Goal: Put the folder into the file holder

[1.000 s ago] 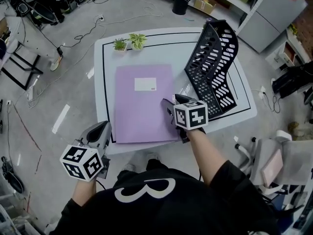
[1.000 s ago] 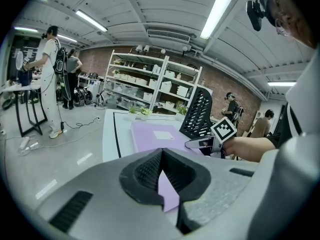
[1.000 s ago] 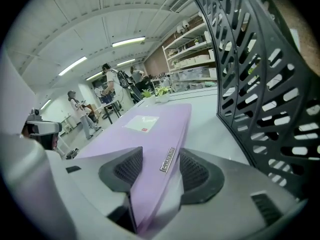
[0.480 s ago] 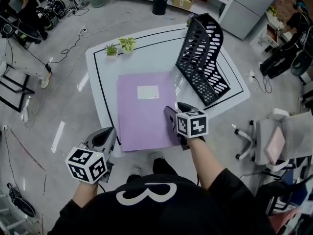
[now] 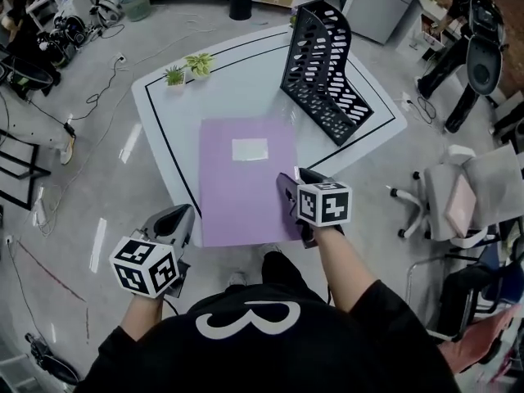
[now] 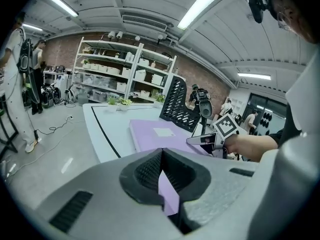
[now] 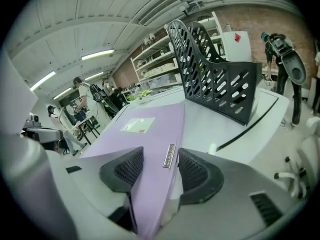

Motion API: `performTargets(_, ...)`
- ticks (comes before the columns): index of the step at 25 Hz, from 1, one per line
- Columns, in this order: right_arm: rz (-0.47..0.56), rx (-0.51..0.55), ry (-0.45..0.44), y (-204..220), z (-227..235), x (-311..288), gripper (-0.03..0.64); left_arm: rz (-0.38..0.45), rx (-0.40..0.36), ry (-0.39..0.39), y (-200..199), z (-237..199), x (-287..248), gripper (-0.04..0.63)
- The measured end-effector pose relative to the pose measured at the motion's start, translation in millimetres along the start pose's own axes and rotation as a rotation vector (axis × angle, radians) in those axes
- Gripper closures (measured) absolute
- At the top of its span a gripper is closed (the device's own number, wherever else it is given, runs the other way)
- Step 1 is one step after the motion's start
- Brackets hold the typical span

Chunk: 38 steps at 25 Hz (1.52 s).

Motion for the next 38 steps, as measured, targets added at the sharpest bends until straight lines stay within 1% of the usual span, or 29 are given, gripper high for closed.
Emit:
performTargets(7,0.029,-0.057,0.05,26.3,-13.7,21.0,0.388,-0.019,-0.048,0.066,15.2,6.7,12.7,0.589)
performTargets(14,0.039,-0.106,0.085,46.5,-25.0,40.1,0.388,-0.023,-0.071,0.113,23.9,14.6,18.9,0.589)
performTargets(16,0.04,-0.116,0.078,50.4,-26.9,44.4,0.388,-0.023,-0.067,0.118,25.5,16.3,20.2,0.589)
performTargets(19,0.037,-0.138,0.045,52.6,-25.3,45.9,0.388,-0.023,-0.049,0.117,28.8,16.6,19.1,0.589)
performTargets(23,0.011,-0.125,0.003,49.7,-23.1,45.0,0.388,-0.02,-0.03,0.095,29.5,18.1,18.3,0.589)
performTargets(26,-0.023,-0.137,-0.071,49.9,-19.0,46.6,0.385,-0.016,-0.006,0.055,30.0,22.0,20.4,0.589)
performTargets(30,-0.083,-0.208,-0.218,53.9,-9.8,57.5,0.382,-0.014,0.038,0.012,30.2,35.4,20.5,0.589)
performTargets(32,-0.104,-0.261,-0.294,58.5,-2.1,61.0,0.376,-0.018,0.042,-0.001,30.7,43.1,17.0,0.589)
performTargets(35,-0.15,-0.384,-0.408,70.7,14.0,56.1,0.373,-0.018,0.049,-0.031,32.1,54.3,14.0,0.589)
performTargets(37,-0.177,-0.458,-0.506,75.2,18.0,50.0,0.367,-0.012,0.056,-0.06,33.2,59.9,13.9,0.589)
performTargets(38,-0.188,-0.475,-0.555,76.0,17.4,47.2,0.367,-0.009,0.061,-0.078,33.8,61.3,13.9,0.589)
Point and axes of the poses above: the fingertips, and each gripper's own axes: x backward along the fingers, z to its right, y out of its underside, the point moved 4 cm from there along x, backward along the fingers, and after that the axes turned 4 degrees about -x, right-handed, at the moved point
